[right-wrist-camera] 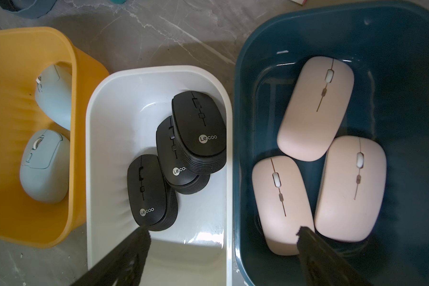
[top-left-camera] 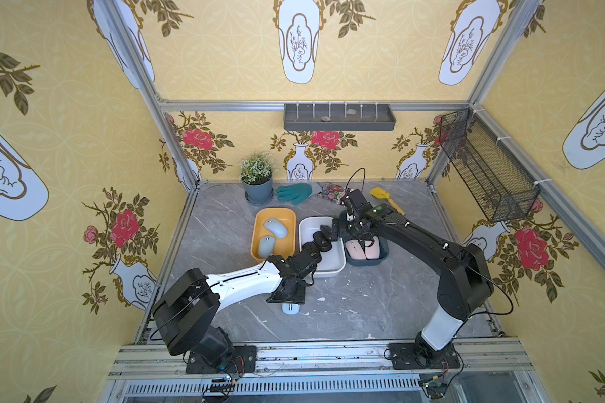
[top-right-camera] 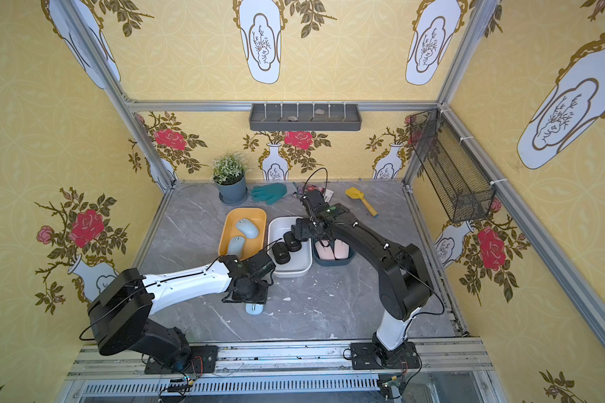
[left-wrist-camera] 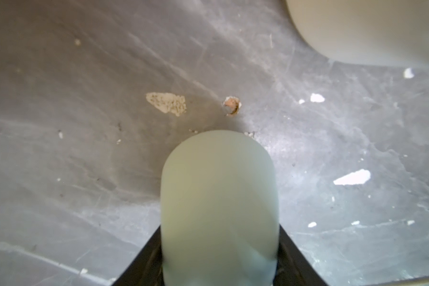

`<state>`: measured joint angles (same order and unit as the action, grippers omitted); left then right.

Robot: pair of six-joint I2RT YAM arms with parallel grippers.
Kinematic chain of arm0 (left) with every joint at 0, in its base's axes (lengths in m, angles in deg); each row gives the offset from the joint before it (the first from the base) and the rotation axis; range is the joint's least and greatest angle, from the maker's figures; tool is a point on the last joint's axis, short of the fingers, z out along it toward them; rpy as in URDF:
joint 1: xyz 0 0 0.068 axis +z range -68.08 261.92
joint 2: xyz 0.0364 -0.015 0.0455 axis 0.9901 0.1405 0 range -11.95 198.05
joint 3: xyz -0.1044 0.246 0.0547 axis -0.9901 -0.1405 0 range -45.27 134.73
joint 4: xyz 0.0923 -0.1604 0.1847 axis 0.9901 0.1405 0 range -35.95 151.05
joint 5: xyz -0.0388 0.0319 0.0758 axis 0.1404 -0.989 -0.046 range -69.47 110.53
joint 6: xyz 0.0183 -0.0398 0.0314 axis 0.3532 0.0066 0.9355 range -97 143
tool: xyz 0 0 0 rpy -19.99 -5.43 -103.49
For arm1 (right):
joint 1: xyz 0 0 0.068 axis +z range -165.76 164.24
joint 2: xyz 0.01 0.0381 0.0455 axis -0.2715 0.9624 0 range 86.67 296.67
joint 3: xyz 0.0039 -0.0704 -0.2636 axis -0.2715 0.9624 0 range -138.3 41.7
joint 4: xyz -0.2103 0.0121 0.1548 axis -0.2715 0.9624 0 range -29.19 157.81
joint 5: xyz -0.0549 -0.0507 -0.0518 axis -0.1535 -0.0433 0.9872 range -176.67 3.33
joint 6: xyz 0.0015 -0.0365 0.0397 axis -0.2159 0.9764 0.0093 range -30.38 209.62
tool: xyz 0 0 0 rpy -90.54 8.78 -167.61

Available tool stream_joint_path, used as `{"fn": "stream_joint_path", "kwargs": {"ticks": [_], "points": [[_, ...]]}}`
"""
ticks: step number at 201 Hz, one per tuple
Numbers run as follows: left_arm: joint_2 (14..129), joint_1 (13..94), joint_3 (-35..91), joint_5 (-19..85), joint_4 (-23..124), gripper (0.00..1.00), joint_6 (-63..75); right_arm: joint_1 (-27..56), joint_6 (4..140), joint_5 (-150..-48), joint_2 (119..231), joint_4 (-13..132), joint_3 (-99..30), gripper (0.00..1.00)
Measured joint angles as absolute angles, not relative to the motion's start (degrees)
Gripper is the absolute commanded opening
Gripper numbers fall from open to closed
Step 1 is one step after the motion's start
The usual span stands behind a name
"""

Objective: Place the mice by color into the storage box
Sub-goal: Pick up the mouse from the center of the board, then place the mouse in the storage box.

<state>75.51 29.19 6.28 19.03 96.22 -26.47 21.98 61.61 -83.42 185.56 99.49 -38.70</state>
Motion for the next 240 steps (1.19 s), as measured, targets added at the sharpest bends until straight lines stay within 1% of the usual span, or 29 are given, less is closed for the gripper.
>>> {"fn": "stream_joint_path", "kwargs": {"ticks": [44, 94, 129, 162, 183, 240], "points": [[69.7, 29.2, 13.2, 17.6, 103.0, 0.45, -26.4, 21.6, 61.6, -84.0, 185.5, 99.2, -38.7, 0.95], [69.0, 30.6, 25.6, 14.2, 111.1, 0.46, -23.7, 20.6, 62.1, -85.0, 184.0, 98.2, -39.0, 0.95], [69.8, 35.9, 30.2, 12.9, 113.2, 0.47, -20.1, 19.3, 62.7, -85.0, 181.6, 98.3, -39.0, 0.95], [70.8, 44.3, 32.8, 13.8, 111.6, 0.48, -14.8, 17.4, 62.9, -84.9, 179.3, 98.2, -36.6, 0.95], [74.6, 48.5, 36.1, 15.3, 109.3, 0.49, -11.3, 16.2, 63.2, -84.9, 178.5, 98.4, -36.0, 0.95], [85.9, 55.4, 41.9, 19.6, 104.1, 0.51, -4.2, 13.5, 64.1, -85.0, 177.6, 98.4, -35.1, 0.95]]}}
